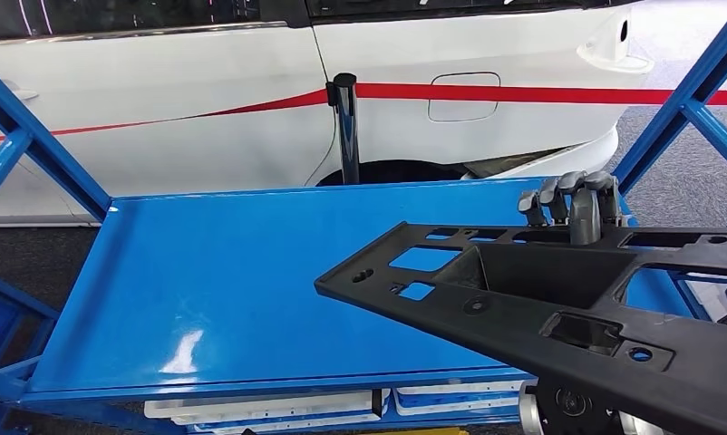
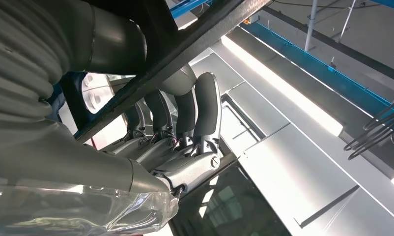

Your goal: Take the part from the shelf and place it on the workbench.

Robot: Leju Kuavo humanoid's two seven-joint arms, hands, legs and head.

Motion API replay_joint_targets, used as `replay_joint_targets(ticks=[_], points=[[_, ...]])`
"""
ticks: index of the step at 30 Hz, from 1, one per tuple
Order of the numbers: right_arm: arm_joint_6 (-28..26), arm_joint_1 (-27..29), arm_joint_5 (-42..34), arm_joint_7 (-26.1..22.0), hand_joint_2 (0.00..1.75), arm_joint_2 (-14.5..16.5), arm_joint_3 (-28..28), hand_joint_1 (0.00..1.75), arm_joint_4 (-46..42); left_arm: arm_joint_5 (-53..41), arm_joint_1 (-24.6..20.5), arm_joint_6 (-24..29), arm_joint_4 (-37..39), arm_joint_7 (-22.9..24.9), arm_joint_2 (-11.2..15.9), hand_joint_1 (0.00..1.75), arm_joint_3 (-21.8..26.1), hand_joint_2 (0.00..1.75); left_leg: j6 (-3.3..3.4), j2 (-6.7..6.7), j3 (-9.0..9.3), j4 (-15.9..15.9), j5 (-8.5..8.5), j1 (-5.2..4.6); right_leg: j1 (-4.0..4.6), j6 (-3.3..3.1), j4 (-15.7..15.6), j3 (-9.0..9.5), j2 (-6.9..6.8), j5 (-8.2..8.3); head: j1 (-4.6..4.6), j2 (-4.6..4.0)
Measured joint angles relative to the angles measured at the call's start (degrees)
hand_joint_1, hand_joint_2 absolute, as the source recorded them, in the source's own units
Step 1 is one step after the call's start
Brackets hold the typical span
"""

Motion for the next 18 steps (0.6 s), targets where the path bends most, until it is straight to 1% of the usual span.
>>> replay_joint_targets(ticks=[5, 18], points=[[0.0, 0.1, -0.2, -0.1, 1.75, 0.0, -0.1, 1.75, 0.0, 0.0, 0.0, 0.0, 0.0, 0.0, 0.0, 0.0, 0.0, 1.75, 0.0, 0.0, 0.0, 0.0, 0.0, 0.0, 0.0, 0.0, 0.0, 0.0, 0.0, 0.0, 0.0, -0.01], [0.3, 1.0, -3.9, -1.4, 1.75, 0.0, -1.0, 1.75, 0.0, -0.2, 0.0, 0.3, 0.0, 0.3, 0.0, 0.0, 0.0, 1.75, 0.0, 0.0, 0.0, 0.0, 0.0, 0.0, 0.0, 0.0, 0.0, 0.0, 0.0, 0.0, 0.0, -0.01]])
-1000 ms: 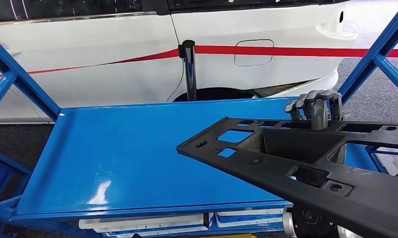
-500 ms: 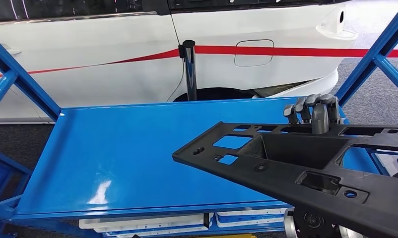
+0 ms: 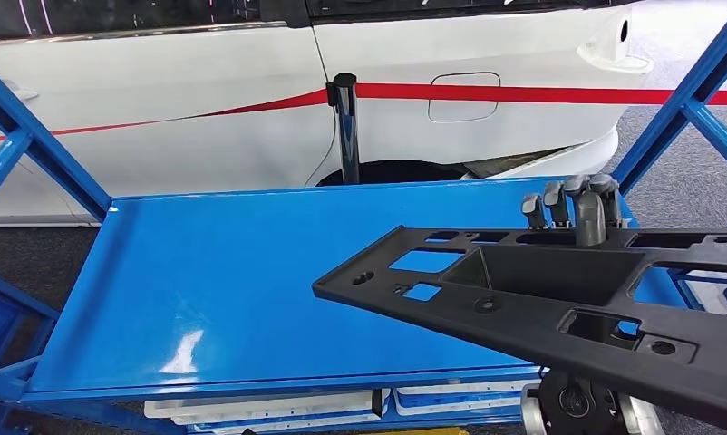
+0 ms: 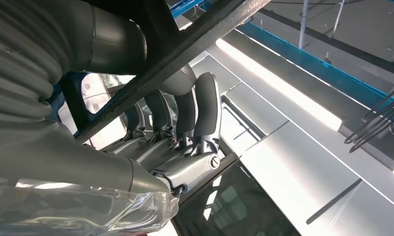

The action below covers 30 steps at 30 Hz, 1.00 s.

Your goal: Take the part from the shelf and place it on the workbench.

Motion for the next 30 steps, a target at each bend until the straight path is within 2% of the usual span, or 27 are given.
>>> replay_joint_targets(ticks=[13, 18, 23, 30], points=[[0.2, 0.6, -1.7, -1.3, 1.75, 0.1, -0.5, 1.75, 0.0, -0.5, 0.0, 0.1, 0.0, 0.1, 0.0, 0.0, 1.0, 1.75, 0.0, 0.0, 0.0, 0.0, 0.0, 0.0, 0.0, 0.0, 0.0, 0.0, 0.0, 0.0, 0.0, 0.0], [-1.4, 0.8, -3.9, -0.8, 1.75, 0.3, -0.6, 1.75, 0.7, -1.0, -0.1, 0.2, 0.0, 1.1, 0.0, 0.0, 1.0, 1.75, 0.0, 0.0, -0.02, 0.0, 0.0, 0.0, 0.0, 0.0, 0.0, 0.0, 0.0, 0.0, 0.0, 0.01], [-4.1, 0.5, -6.2, 1.1, 1.75, 1.5, -0.3, 1.75, 6.1, -2.0, -0.6, 0.1, 0.0, 2.5, -0.1, 0.0, 1.0, 1.75, 0.0, -0.02, -0.04, 0.0, 0.0, 0.0, 0.0, 0.0, 0.0, 0.02, -0.03, 0.0, 0.0, 0.0], [-6.0, -0.2, -6.6, 0.4, 1.75, 3.4, 0.2, 1.75, 15.9, -2.9, -1.1, 0.3, 0.0, 3.7, -0.3, 0.0, 1.0, 1.75, 0.0, -0.05, -0.05, 0.0, 0.01, 0.0, 0.0, 0.0, 0.0, 0.01, -0.03, 0.0, 0.0, 0.01]])
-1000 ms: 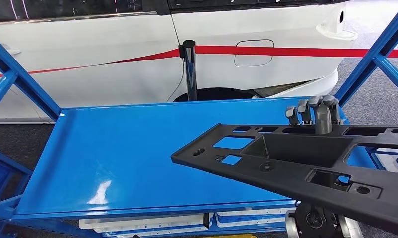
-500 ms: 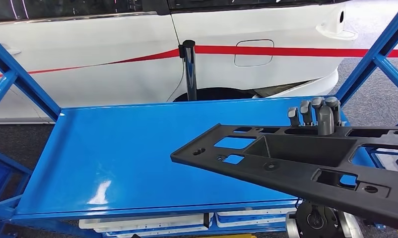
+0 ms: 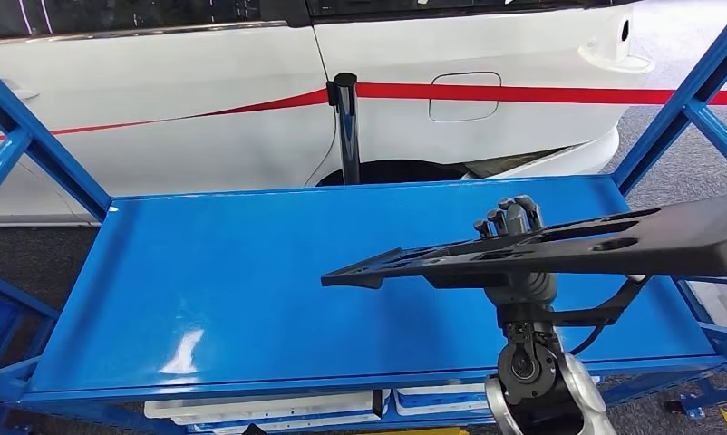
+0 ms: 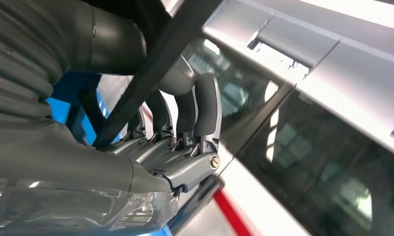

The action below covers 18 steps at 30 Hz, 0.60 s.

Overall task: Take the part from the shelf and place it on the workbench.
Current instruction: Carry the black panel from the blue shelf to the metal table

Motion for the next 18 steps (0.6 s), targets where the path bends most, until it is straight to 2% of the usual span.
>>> replay_joint_targets(ticks=[8, 18], points=[[-0.5, -0.4, -0.2, -0.4, 1.75, 1.5, 0.0, 1.75, 6.3, -0.3, -0.2, 0.7, 0.0, 0.1, -0.1, 0.0, 0.0, 1.75, 0.0, 0.01, -0.01, 0.0, -0.01, 0.0, 0.0, 0.0, 0.0, -0.03, 0.0, -0.01, 0.0, -0.01], [0.2, -0.5, -1.4, -0.5, 1.75, 2.4, 0.0, 1.75, 9.7, -1.3, -0.5, 1.7, 0.0, 0.7, -0.2, 0.0, 0.0, 1.75, 0.0, 0.01, 0.01, 0.0, 0.0, 0.0, 0.0, 0.0, 0.0, -0.02, 0.0, 0.0, 0.0, 0.0]])
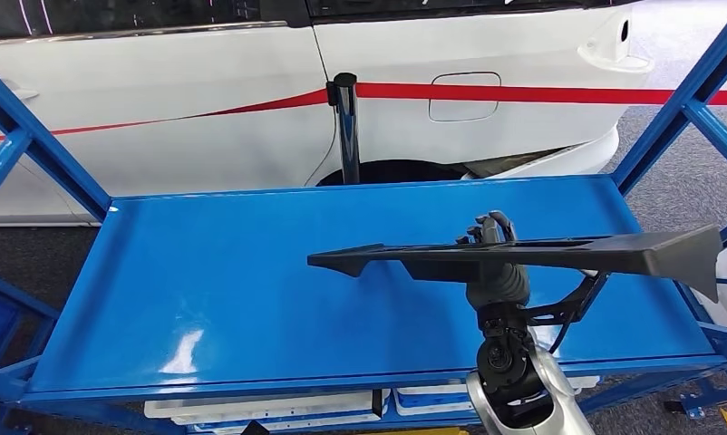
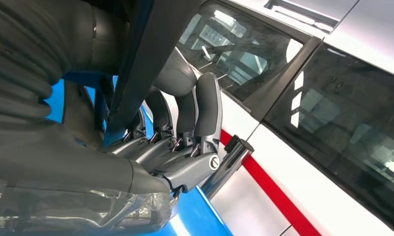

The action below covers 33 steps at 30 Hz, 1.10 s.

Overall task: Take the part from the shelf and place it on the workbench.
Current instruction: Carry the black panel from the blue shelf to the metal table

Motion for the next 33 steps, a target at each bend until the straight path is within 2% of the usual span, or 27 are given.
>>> replay_joint_targets(ticks=[21, 33], points=[[3.3, 0.1, -0.3, -0.1, 1.75, 0.5, 0.0, 1.75, 1.7, -1.8, -0.1, 0.4, 0.0, 0.3, -0.1, 0.0, 0.0, 1.75, 0.0, 0.01, 0.01, 0.0, 0.0, 0.0, 0.0, 0.0, 0.0, 0.0, 0.01, 0.0, 0.0, 0.01], [4.0, 0.4, 0.1, -0.3, 1.75, 0.5, 0.0, 1.75, 1.7, -3.6, -0.2, 2.2, 0.0, -2.2, -0.1, 0.0, -0.2, 1.75, 0.0, 0.01, 0.01, 0.0, 0.0, 0.0, 0.0, 0.0, 0.0, -0.01, 0.01, 0.0, 0.0, 0.01]])
